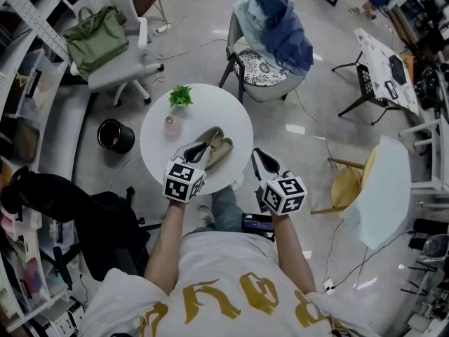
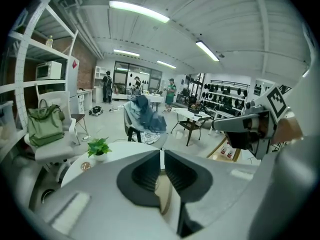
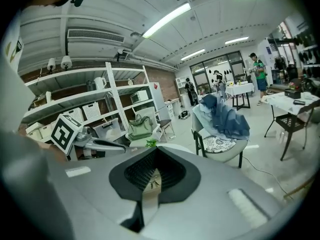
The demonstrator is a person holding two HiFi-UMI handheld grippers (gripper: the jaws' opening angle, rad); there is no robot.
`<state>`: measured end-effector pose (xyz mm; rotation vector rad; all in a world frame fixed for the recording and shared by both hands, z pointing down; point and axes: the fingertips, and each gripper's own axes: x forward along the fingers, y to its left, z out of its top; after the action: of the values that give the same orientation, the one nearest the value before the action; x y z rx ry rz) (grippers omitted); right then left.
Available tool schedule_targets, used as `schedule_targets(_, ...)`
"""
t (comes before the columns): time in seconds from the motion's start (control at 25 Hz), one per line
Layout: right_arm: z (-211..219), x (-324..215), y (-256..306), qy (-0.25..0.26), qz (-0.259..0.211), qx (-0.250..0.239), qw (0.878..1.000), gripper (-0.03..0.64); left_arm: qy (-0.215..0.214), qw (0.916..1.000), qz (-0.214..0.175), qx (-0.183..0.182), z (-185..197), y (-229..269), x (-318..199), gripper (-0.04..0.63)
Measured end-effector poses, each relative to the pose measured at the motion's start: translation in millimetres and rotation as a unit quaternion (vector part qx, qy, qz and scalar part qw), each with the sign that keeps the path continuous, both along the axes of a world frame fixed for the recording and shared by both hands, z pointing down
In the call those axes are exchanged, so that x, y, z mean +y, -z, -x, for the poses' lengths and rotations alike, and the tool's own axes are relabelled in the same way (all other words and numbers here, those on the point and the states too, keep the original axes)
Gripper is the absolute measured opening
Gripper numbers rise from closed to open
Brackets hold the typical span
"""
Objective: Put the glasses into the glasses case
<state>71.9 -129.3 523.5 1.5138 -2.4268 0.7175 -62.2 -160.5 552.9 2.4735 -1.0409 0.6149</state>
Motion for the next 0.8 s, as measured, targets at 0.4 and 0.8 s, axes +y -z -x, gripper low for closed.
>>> schedule_targets(0.4,13.2,25.7,30.2,0.004,-0.038,-0.002,0.999,0.026,0.054,0.9945,-0.031,0.084,31.6,51.7,17.5,0.002)
schedule_targets(0.8,39.6,45.1,39.9,0.021,-0.055,-0.005,0.998,0.026,0.063,0.9926,-0.049,0.092,52.7,70.7,42.9,0.000)
